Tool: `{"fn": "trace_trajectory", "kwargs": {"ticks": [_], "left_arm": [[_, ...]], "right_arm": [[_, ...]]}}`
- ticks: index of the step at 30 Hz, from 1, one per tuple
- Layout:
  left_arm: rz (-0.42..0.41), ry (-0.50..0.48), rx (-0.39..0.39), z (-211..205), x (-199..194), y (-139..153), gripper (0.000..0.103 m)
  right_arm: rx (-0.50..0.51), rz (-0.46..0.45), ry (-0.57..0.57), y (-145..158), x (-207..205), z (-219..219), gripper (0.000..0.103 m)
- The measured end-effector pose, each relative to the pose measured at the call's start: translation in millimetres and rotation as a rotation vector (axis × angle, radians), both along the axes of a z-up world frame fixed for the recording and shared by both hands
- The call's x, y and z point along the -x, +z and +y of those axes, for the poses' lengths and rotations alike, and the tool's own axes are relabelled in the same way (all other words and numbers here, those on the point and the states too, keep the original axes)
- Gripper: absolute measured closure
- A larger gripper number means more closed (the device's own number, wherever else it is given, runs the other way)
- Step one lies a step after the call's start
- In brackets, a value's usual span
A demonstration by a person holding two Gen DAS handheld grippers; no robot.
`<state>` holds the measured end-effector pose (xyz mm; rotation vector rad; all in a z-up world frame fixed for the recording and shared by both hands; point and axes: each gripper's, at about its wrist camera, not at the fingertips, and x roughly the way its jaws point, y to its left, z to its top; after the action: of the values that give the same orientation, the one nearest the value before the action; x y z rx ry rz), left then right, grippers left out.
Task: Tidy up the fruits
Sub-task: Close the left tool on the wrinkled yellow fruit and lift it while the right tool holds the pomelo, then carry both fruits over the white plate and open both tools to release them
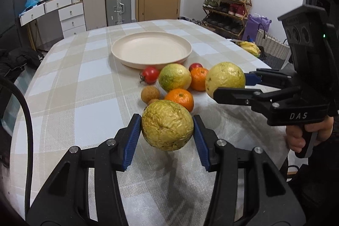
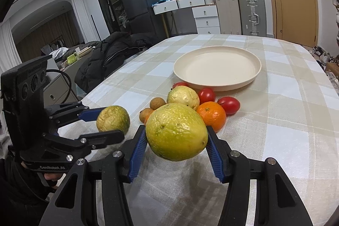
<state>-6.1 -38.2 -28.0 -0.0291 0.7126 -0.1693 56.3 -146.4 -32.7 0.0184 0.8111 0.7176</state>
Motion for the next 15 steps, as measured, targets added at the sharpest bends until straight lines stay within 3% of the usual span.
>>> {"fn": "trace_trajectory", "kwargs": {"ticks": [15], "left_arm": [[-0.075, 0.063, 0.017, 7, -21, 26, 0.057]], "right_arm": [[-0.013, -0.03, -0.079, 17, -18, -24, 0.048]]}}
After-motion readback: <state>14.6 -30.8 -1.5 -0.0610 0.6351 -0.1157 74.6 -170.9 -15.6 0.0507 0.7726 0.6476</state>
